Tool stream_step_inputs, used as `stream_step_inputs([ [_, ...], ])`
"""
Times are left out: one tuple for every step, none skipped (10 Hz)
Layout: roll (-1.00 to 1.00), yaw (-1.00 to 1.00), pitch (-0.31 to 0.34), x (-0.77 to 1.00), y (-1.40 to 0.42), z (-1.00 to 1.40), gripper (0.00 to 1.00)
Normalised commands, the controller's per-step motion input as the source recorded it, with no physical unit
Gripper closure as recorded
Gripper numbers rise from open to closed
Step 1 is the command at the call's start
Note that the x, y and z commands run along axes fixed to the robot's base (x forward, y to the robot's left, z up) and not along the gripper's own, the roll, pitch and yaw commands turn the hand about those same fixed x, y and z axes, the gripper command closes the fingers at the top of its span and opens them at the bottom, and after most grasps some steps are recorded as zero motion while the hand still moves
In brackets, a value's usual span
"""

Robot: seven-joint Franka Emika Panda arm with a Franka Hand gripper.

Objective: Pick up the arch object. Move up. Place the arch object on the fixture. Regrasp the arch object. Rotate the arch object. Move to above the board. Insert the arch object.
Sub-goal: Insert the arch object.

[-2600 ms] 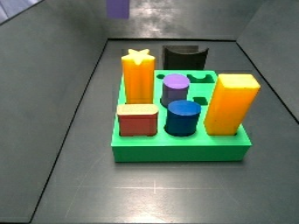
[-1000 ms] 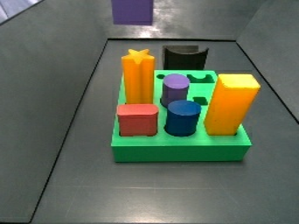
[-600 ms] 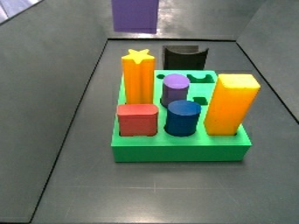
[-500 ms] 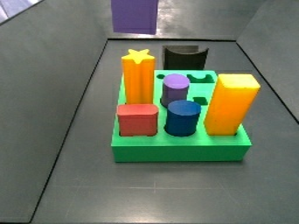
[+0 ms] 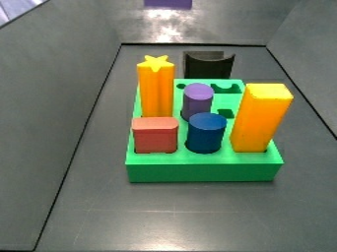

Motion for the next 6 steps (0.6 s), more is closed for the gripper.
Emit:
stream_step_inputs([
  [0.17, 0.19, 0.074, 1.00, 0.15, 0.31, 1.00],
  [0.11, 0.29, 0.063, 1.00, 0.09, 0.09, 1.00],
  [0.03, 0.31, 0.041, 1.00, 0.12, 0.00, 1.00],
  [-0.02, 0.31, 0.000, 0.95, 0.19, -0.12, 1.00],
  [-0.10, 0.25, 0.000, 0.98, 0.27, -0.28, 1.00],
  [-0.16, 0.21, 0.000, 1.00, 0.36, -0.41, 1.00],
])
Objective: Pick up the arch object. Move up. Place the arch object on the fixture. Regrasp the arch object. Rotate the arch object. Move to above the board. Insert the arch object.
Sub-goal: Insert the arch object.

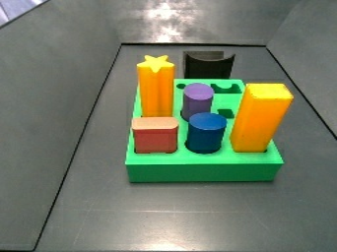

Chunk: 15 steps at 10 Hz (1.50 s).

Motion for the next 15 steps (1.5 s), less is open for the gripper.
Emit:
stream_step_inputs([
  [-0.15, 0.20, 0.000, 1.00, 0.36, -0.46, 1.00],
  [-0.10, 0.17, 0.000, 1.00, 0.35, -0.41, 1.00],
  [-0.04, 0.13, 0.000, 1.00, 0.30, -0.33, 1.00],
  [-0.04, 0.12, 0.000, 1.00, 0.30, -0.34, 1.00],
  [0.00, 0.07, 0.000, 1.00, 0.28, -0.35, 1.00],
  [0.00, 0.00, 0.000, 1.00, 0.15, -0.45, 1.00],
  [0.01, 0.00, 0.000, 1.00, 0.14, -0.46, 1.00],
  [0.01, 0.00, 0.000, 1.00, 0.12, -0.46, 1.00],
  [0.00, -0.02, -0.059, 1.00, 0.01, -0.46, 1.00],
  [-0.04, -0.01, -0.099, 1.00, 0.02, -0.45, 1.00],
  [-0.04, -0.01, -0.094, 1.00, 0.02, -0.46, 1.00],
  [-0.01, -0.02, -0.063, 1.00, 0.02, -0.51, 1.00],
  [0.00, -0.03, -0.036, 1.00, 0.06, -0.59, 1.00],
  [0.00, -0.01, -0.021, 1.00, 0.07, -0.61, 1.00],
  [-0.08, -0.19, 0.059, 0.69, 0.00, -0.19, 1.00],
])
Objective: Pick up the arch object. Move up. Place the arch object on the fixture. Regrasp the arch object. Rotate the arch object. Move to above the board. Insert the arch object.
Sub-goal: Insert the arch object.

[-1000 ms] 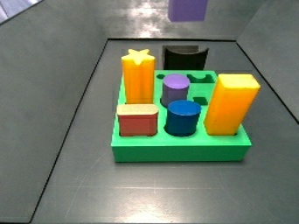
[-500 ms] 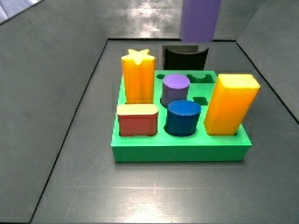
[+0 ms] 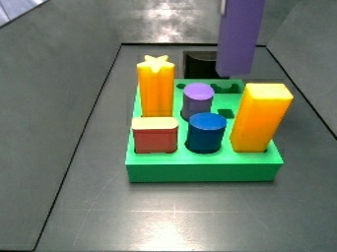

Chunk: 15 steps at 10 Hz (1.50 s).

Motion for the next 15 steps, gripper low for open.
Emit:
stream_step_inputs([
  [0.00, 0.00, 0.009, 0.00, 0.00, 0.00, 1.00],
  [0.00, 0.02, 0.000, 0.00, 0.06, -0.02, 1.00],
  [0.30, -0.45, 0.116, 0.41, 0.07, -0.56, 1.00],
  [0.29, -0.45, 0.106, 0.07, 0.09, -0.50, 1.00],
  [0.04, -0.04, -0.054, 0.00, -0.01, -0.07, 1.00],
  [0.00, -0.01, 0.000, 0.05, 0.00, 0.00, 1.00],
  [0.04, -0.01, 0.000, -0.17, 0.00, -0.01, 1.00],
  [0.13, -0.08, 0.000, -0.53, -0.06, -0.02, 1.00],
  [0.00, -0.04, -0.033, -0.14, -0.09, -0.09, 1.00],
  [-0.02, 0.00, -0.030, 0.00, -0.03, -0.06, 1.00],
  [0.00, 0.00, -0.030, 0.00, -0.07, -0.13, 1.00],
  [0.04, -0.07, 0.000, 0.07, -0.03, -0.23, 1.00],
  [0.03, -0.05, 0.000, 0.00, 0.00, -0.24, 1.00],
  [0.00, 0.00, -0.003, 0.00, 0.00, -0.03, 1.00],
  [0.00, 0.00, 0.000, 0.00, 0.01, -0.01, 1.00],
])
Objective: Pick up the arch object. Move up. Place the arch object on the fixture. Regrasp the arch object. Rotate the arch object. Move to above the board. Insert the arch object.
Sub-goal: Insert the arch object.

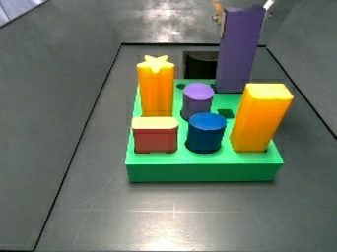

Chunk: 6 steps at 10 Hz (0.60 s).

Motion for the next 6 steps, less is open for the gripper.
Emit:
stream_step_inputs([
  [0.08, 0.04, 0.000, -0.21, 0.06, -0.02, 1.00],
  [0.10, 0.03, 0.000, -0.25, 0.04, -0.04, 1.00],
  [0.01, 0.00, 0.000, 0.00, 0.00, 0.00, 1.00],
  [0.01, 0.00, 0.000, 0.00, 0.00, 0.00, 1.00],
  [0.04, 0.00, 0.000, 0.00, -0.02, -0.03, 1.00],
  [0.09, 0.00, 0.007, 0.14, -0.06, -0.15, 1.00],
])
